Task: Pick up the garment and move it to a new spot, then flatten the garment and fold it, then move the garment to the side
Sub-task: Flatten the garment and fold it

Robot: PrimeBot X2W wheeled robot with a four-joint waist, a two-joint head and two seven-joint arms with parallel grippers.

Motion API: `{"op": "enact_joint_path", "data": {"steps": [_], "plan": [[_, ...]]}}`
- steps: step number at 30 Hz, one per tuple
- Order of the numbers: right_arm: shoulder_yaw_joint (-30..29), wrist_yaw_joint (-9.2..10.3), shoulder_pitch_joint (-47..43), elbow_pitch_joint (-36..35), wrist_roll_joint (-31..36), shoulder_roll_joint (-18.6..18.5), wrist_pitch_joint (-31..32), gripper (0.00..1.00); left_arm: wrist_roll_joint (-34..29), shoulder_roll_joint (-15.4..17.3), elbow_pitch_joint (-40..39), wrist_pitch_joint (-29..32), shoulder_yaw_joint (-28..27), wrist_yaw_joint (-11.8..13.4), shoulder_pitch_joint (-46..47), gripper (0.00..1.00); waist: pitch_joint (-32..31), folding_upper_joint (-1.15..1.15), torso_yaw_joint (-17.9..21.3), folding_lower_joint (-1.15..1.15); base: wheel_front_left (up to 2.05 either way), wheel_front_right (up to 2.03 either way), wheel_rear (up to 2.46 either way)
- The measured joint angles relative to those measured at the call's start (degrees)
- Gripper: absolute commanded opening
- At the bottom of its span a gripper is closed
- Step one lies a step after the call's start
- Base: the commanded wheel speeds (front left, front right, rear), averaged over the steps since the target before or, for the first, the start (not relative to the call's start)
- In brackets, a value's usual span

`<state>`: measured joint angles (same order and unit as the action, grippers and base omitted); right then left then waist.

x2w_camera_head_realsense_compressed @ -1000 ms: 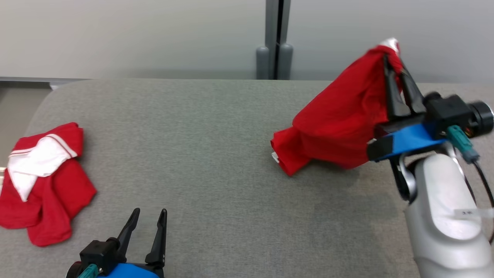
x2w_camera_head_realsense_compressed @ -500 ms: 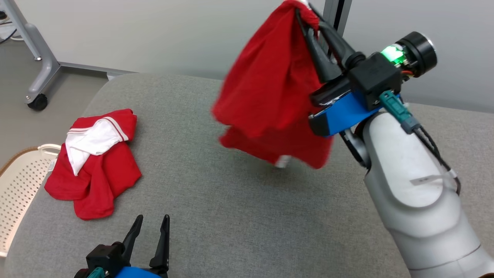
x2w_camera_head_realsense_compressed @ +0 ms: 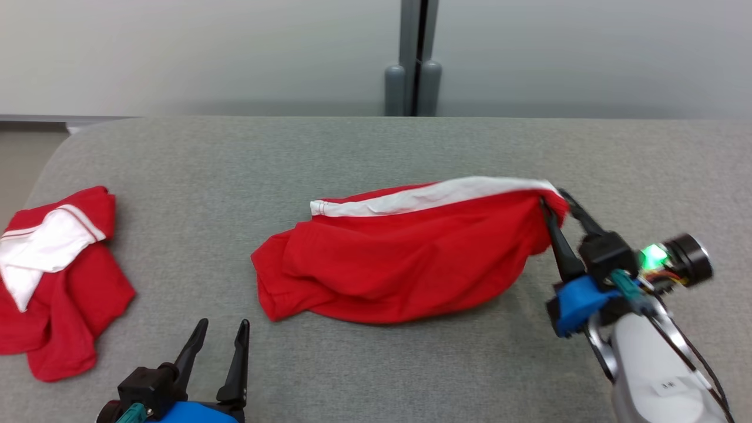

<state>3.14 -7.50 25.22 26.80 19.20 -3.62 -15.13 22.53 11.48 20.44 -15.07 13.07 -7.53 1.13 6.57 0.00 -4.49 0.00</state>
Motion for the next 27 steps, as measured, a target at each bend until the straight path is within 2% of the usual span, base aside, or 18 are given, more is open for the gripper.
{"op": "enact_joint_path", "data": {"steps": [3,6,9,14,22,27], "plan": [[-5.7,0.0,-3.1,0.5,0.5,0.2,0.0,1.0,0.2,0.8,-0.3,0.0,0.3,0.0,0.0,1.0,0.3,0.0,1.6,0.0,0.0,0.0,0.0],[-7.5,0.01,-5.1,-1.9,-1.4,0.5,0.0,1.0,0.6,1.1,-0.8,0.0,0.5,0.0,0.2,1.0,0.4,0.0,3.0,0.0,0.0,0.0,0.0],[-5.9,0.01,-7.0,-4.0,-6.4,0.7,0.0,1.0,1.2,1.2,-1.9,0.0,0.5,0.0,1.5,1.0,0.8,0.0,4.3,0.0,0.0,0.0,0.0],[-2.0,0.01,-8.9,-6.3,-10.5,0.7,0.0,1.0,2.5,2.3,-2.6,0.0,1.8,0.0,7.6,1.0,2.1,0.0,6.1,0.0,0.0,0.0,0.0],[3.2,0.01,-9.3,-8.0,-13.1,0.8,0.0,1.0,8.4,5.9,6.3,0.1,8.3,0.0,21.9,1.0,5.1,0.0,9.5,0.0,0.0,0.0,0.0],[4.9,0.01,-9.3,-9.2,-14.0,0.8,0.0,1.0,13.2,7.9,13.3,4.4,12.7,0.0,29.0,1.0,7.0,-0.01,11.3,0.0,0.0,0.0,0.0]]}}
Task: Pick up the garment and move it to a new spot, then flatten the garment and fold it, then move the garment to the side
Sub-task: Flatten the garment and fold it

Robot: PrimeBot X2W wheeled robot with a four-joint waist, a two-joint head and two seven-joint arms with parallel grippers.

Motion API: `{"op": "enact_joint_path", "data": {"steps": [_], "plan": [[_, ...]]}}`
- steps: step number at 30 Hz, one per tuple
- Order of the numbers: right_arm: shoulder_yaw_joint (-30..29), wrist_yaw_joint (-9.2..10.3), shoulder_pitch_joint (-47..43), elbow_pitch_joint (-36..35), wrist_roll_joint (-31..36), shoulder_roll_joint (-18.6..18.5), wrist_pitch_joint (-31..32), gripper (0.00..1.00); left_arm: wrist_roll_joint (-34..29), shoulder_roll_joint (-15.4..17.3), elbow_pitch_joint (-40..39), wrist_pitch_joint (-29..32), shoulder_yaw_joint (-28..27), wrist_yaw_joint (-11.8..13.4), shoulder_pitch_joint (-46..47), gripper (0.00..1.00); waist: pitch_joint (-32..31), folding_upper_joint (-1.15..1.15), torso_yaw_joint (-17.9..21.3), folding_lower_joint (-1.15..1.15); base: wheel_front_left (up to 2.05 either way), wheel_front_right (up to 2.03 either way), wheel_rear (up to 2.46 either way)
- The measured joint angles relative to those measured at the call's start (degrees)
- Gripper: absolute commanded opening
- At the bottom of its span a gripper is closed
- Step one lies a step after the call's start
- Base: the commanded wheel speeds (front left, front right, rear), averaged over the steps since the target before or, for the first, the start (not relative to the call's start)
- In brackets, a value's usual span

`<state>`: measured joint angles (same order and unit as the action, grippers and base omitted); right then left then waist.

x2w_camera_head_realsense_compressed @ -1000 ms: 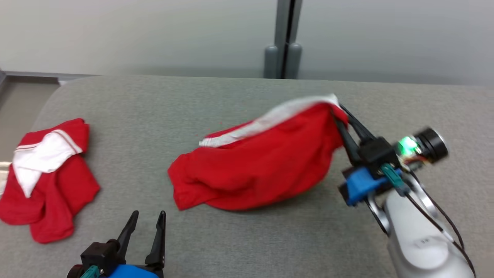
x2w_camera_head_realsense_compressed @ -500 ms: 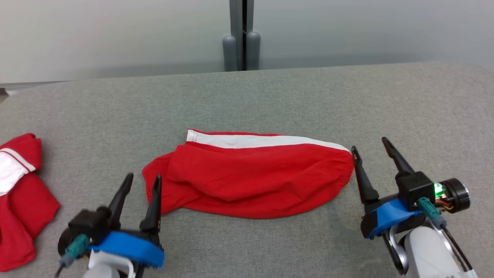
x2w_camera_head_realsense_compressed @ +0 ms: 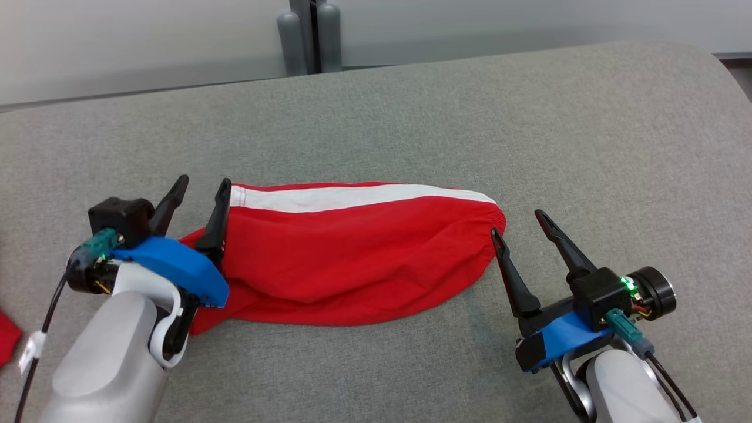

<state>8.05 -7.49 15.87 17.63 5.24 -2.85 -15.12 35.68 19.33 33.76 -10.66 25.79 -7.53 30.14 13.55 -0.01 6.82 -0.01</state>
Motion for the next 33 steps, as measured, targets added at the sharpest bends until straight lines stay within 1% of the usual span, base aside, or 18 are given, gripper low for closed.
{"op": "enact_joint_path", "data": {"steps": [4,11,16,19,20,21,22,27,33], "plan": [[0.9,0.0,0.0,-0.9,-0.5,0.0,0.0,1.0,3.4,0.6,3.4,3.4,3.2,0.0,3.2,1.0,1.3,0.0,0.9,0.0,0.0,0.0,0.0],[2.3,0.0,-0.1,-1.9,-1.5,0.0,0.0,1.0,9.6,1.8,6.2,7.6,9.0,0.0,5.8,1.0,2.9,0.0,2.1,0.0,0.0,0.0,0.0],[3.4,-0.01,0.0,-2.3,-2.3,0.0,0.0,1.0,11.7,3.1,8.7,7.8,11.4,0.0,7.2,1.0,3.6,0.0,3.0,0.0,0.0,0.0,0.0],[3.3,-0.01,0.0,-2.5,-2.4,0.0,0.0,1.0,12.7,3.3,9.4,7.8,13.3,0.0,7.5,1.0,3.8,0.0,3.4,0.0,0.0,0.0,0.0],[3.3,0.0,0.0,-2.6,-2.4,0.0,0.0,1.0,13.1,3.3,9.6,7.7,13.8,0.0,7.5,0.97,3.8,0.0,3.4,0.0,0.0,0.0,0.0],[3.1,0.0,0.0,-2.6,-2.4,0.0,0.0,1.0,13.3,3.4,9.8,7.4,14.3,0.0,7.5,0.41,3.8,0.0,3.5,0.0,0.0,0.0,0.0],[3.0,0.0,0.0,-2.6,-2.4,0.0,0.0,1.0,13.5,3.6,9.9,6.8,14.8,0.0,7.6,0.0,3.8,0.0,3.5,0.01,0.0,0.0,0.0],[1.2,0.0,-0.8,-2.5,-2.4,0.0,0.0,1.0,14.4,3.9,9.5,2.5,17.5,0.0,7.6,0.0,2.7,0.0,2.3,0.0,0.0,0.0,0.0],[-1.6,0.0,-2.1,-0.7,-2.8,0.0,0.0,1.0,17.0,3.1,7.6,-1.5,19.6,0.0,6.0,0.0,-1.3,0.0,-1.2,0.01,0.0,0.0,0.0]]}}
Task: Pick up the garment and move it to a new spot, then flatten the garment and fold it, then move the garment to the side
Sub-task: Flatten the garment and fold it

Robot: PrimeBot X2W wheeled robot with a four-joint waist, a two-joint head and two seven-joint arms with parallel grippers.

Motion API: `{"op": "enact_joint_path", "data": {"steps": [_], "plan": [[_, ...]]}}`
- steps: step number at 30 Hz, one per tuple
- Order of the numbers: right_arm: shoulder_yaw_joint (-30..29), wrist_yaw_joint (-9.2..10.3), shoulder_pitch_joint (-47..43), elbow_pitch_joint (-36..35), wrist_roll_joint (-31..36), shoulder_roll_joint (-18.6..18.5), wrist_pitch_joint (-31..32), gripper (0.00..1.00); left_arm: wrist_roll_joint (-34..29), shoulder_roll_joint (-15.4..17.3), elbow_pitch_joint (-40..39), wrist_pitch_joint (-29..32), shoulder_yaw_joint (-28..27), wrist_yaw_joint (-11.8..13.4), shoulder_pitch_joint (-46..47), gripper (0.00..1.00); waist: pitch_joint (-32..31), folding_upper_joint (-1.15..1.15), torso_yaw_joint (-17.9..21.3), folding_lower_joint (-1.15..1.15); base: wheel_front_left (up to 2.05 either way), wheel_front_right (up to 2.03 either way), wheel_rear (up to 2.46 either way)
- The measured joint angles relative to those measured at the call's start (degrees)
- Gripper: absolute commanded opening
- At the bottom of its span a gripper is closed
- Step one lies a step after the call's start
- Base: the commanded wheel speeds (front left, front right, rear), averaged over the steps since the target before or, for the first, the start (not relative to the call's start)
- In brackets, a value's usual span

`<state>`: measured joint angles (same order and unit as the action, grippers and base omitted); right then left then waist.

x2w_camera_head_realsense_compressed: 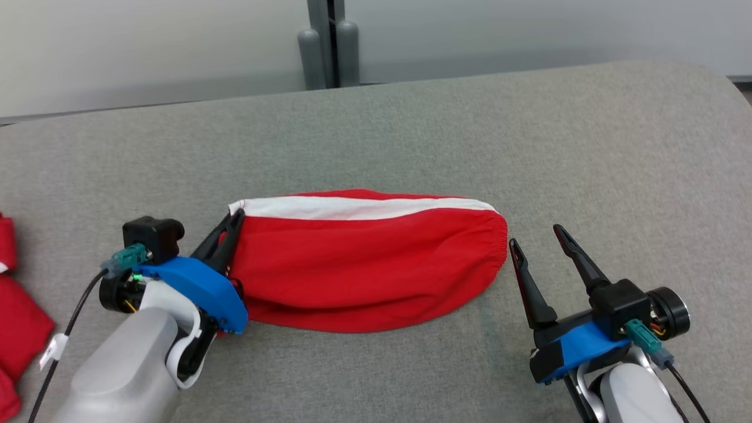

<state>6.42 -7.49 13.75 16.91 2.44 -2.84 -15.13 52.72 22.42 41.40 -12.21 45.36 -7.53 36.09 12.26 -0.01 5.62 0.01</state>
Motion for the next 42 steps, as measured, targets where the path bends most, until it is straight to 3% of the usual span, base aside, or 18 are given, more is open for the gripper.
{"op": "enact_joint_path", "data": {"steps": [9,18,20,21,22,30,35,42], "plan": [[-3.6,0.0,-3.1,3.5,-0.7,0.0,0.0,1.0,1.6,-1.7,-1.3,-2.1,1.7,0.2,-9.1,0.0,-7.4,0.01,-4.8,0.01,0.0,0.0,0.0],[-4.0,0.0,-4.9,5.2,-1.7,0.0,0.0,1.0,2.7,-4.6,2.1,-2.6,-0.7,3.6,-17.7,0.0,-11.8,0.01,-5.0,0.01,0.0,0.0,0.0],[-3.9,0.0,-5.3,5.2,-2.2,0.0,0.0,1.0,1.4,-4.5,1.8,-2.7,-3.7,4.7,-18.3,0.4,-12.2,0.01,-4.7,0.0,0.0,0.0,0.0],[-3.7,0.0,-5.4,5.2,-2.4,0.0,0.0,1.0,0.1,-4.3,1.2,-2.8,-5.7,5.5,-18.7,0.95,-12.3,0.01,-4.5,0.0,0.0,0.0,0.0],[-3.7,0.0,-5.6,5.1,-2.7,0.0,0.0,1.0,-1.1,-4.2,0.6,-2.8,-7.5,6.1,-19.2,1.0,-12.5,0.01,-4.4,0.0,0.0,0.0,0.0],[-1.6,0.0,-5.8,3.6,-5.2,0.0,0.0,1.0,-14.0,-4.8,-6.2,-2.9,-23.2,9.5,-26.0,1.0,-12.7,0.01,-3.7,0.0,0.0,0.0,0.0],[-0.8,0.0,-4.5,2.2,-6.5,0.0,0.0,1.0,-22.7,-7.2,-11.7,-2.9,-31.6,9.4,-29.7,1.0,-13.0,0.01,-3.4,-0.01,0.0,0.0,0.0],[-1.6,0.0,-4.6,4.8,-6.0,0.0,0.0,1.0,-31.1,-10.6,-12.6,-2.9,-37.8,7.3,-33.3,1.0,-13.8,0.01,-3.9,0.0,0.0,0.0,0.0]]}}
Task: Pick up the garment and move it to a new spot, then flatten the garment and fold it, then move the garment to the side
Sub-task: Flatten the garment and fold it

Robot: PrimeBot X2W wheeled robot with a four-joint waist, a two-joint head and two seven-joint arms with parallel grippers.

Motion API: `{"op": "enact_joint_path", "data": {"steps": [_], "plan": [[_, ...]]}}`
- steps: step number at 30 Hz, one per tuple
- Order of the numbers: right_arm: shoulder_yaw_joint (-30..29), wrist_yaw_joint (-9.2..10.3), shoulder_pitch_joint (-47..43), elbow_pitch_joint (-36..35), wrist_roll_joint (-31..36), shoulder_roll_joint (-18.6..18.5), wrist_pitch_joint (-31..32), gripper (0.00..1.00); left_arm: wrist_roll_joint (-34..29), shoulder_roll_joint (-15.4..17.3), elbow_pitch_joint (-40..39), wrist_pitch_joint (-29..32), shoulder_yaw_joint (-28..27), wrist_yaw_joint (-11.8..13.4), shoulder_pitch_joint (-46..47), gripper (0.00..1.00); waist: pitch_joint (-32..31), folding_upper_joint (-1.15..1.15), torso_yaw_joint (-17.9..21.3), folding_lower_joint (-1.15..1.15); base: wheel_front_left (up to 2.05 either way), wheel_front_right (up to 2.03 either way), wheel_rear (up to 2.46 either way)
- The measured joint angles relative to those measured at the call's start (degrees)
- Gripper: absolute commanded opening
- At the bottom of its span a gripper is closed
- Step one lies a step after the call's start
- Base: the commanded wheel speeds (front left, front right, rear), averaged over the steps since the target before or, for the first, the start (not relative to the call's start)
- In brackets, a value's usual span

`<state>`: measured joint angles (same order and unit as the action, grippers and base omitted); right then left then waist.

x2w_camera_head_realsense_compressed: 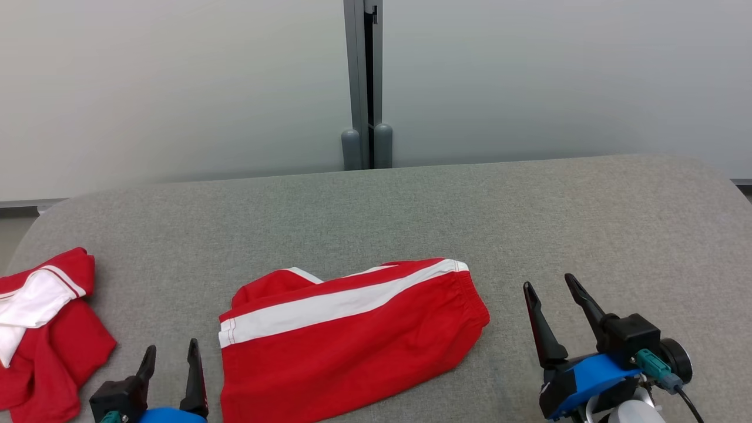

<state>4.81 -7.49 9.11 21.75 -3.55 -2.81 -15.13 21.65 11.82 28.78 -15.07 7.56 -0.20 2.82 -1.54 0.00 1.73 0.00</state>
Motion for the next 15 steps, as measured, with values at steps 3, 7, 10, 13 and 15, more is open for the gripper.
{"op": "enact_joint_path", "data": {"steps": [3,7,10,13,15], "plan": [[-0.9,0.0,-0.2,2.0,0.1,0.0,0.0,1.0,-2.2,-1.2,1.2,0.0,-1.4,-1.9,-0.9,1.0,0.1,0.0,-0.3,0.0,0.0,0.0,0.0],[-1.8,0.0,-0.3,4.7,-1.2,0.0,0.0,1.0,-4.3,-2.3,2.0,0.0,-3.4,-3.8,-1.3,1.0,0.4,0.0,-0.5,0.0,0.0,0.0,0.0],[-1.6,0.0,-0.1,6.8,-2.3,0.0,0.0,1.0,-5.2,-3.1,2.7,0.0,-4.3,-5.1,-1.3,1.0,0.6,0.0,-0.5,0.0,0.0,0.0,0.0],[-0.9,0.0,0.4,8.1,-3.4,0.0,0.0,1.0,-5.6,-3.6,2.8,0.0,-5.1,-6.1,-1.2,1.0,0.8,0.0,-0.4,0.0,0.0,0.0,0.0],[-0.7,0.0,1.0,8.5,-4.0,0.0,0.0,1.0,-5.4,-4.1,3.0,0.0,-5.3,-6.5,-0.9,1.0,1.0,0.0,-0.4,0.0,0.0,0.0,0.0]]}}
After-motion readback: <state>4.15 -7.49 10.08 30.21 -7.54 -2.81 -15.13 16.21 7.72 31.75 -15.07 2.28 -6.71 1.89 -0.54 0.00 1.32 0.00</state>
